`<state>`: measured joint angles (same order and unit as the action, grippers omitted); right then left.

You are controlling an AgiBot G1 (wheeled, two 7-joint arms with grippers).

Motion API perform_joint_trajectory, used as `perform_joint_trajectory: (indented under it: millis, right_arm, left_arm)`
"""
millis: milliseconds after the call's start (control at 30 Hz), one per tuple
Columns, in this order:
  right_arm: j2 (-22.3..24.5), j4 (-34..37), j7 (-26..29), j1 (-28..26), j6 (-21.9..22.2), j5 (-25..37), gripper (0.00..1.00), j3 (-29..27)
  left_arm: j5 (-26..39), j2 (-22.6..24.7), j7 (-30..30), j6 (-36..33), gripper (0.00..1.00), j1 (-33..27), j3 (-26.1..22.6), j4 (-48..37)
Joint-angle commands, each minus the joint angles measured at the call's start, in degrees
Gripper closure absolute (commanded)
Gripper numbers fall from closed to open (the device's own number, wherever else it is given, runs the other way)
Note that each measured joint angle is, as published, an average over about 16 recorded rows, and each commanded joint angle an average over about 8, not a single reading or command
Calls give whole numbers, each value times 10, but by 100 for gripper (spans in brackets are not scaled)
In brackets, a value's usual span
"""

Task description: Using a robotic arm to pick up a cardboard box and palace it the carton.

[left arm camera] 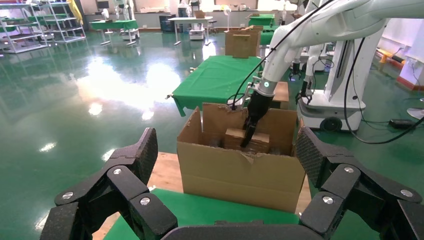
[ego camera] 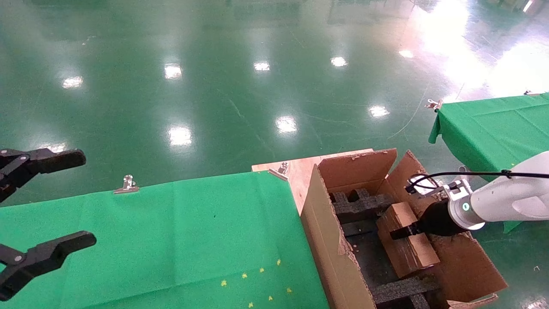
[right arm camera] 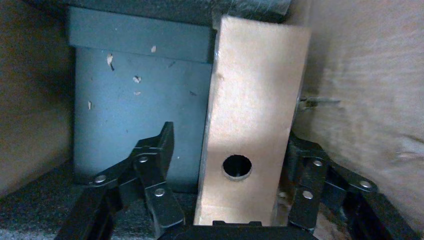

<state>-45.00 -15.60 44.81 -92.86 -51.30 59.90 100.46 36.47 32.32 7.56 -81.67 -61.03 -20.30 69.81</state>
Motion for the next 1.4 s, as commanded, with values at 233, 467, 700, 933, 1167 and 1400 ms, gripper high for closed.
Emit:
perform_joint_trajectory:
  millis: [233,467,700,933,1167,1400]
  right_arm:
    - [17,-33,2,-44,9,12,0,1]
    - [53,-128,-10,-115,11,11,0,-14]
    - [117,-294,-59,-164,-2,-36,0,-57]
    - [160,-396,-107,-157,-42,-130,0,-104]
    - [167,-419,-116,-145,-60,-163,0,-118]
    - [162,-407,-116,-141,-59,-155,0,-123]
  left_arm:
    - [0,0,0,0,0,0,0,0]
    - [0,0,0,0,0,0,0,0]
    - [0,0,0,0,0,0,0,0]
    - [0,0,0,0,0,0,0,0]
    - [0,0,0,0,0,0,0,0]
    - [0,0,0,0,0,0,0,0]
